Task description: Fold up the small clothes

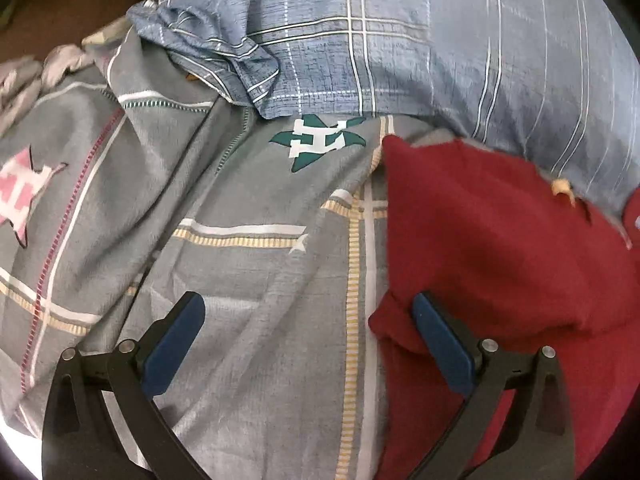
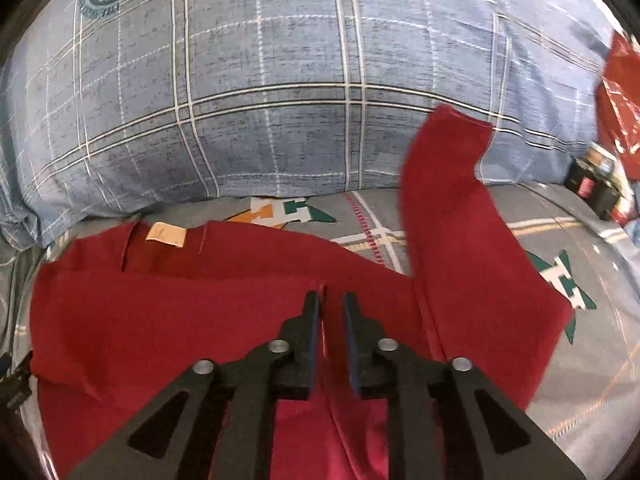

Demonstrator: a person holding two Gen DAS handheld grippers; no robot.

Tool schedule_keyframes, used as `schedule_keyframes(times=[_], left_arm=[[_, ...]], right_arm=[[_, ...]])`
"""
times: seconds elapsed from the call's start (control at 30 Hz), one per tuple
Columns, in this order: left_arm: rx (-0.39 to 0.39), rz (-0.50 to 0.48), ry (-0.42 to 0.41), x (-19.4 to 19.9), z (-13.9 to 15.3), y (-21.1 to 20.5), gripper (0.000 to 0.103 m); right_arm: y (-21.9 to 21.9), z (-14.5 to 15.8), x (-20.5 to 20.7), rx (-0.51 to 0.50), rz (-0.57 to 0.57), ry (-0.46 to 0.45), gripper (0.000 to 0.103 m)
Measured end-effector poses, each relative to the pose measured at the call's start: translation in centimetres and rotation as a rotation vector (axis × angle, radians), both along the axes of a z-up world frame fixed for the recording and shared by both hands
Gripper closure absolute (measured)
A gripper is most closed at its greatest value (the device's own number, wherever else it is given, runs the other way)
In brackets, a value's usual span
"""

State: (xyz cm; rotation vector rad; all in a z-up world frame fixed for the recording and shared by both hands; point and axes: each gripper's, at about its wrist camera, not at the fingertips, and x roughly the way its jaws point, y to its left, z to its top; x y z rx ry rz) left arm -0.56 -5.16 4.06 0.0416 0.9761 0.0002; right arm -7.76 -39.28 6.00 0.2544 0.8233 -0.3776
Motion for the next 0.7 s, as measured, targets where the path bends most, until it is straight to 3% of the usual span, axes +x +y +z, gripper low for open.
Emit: schedule_keyframes(times=[0.07, 0.1, 0.23, 0.33, 0.43, 0.53, 0.6, 0.7], left_arm=[[-0.019, 0.011, -0.014, 0.0, 0.2, 0.3, 0.0], [-0.024, 0.016, -0.019, 0.0, 0.3, 0.3, 0.0], [-0.037, 0.011, -0.033, -0.3, 0.6, 0.2, 0.0], [-0.044, 0.011, -0.044, -0.2, 0.9, 0.2, 0.0], [-0.094, 0.017, -0.04, 0.1, 1.1, 0.6, 0.0], [-0.129, 0.023, -0.043, 0.0, 1.3, 0.8, 0.0], [-0.143, 0.012, -0.042, 0.0, 1.4, 0.5, 0.0], [-0.125, -0.013, -0.04, -0.2, 1.2, -0.4, 0.0]], right_arm=[[1.5, 1.1, -0.7, 0.034, 0.05, -0.07, 0.052], [3.1, 1.5, -0.7, 0.054, 0.122, -0.101, 0.051], [9.5, 1.2, 1.2, 0.168, 0.392, -0.105, 0.051], [14.0, -0.1, 3.2, 0.158, 0.484, -0.068, 0.055], [17.8, -2.1, 5.1, 0.078, 0.532, -0.018, 0.057], [18.7, -5.0, 5.6, 0.012, 0.502, 0.072, 0.057], [18.6, -5.2, 4.7, -0.018, 0.513, 0.025, 0.057], [18.3, -4.6, 3.2, -0.036, 0.512, 0.039, 0.053]])
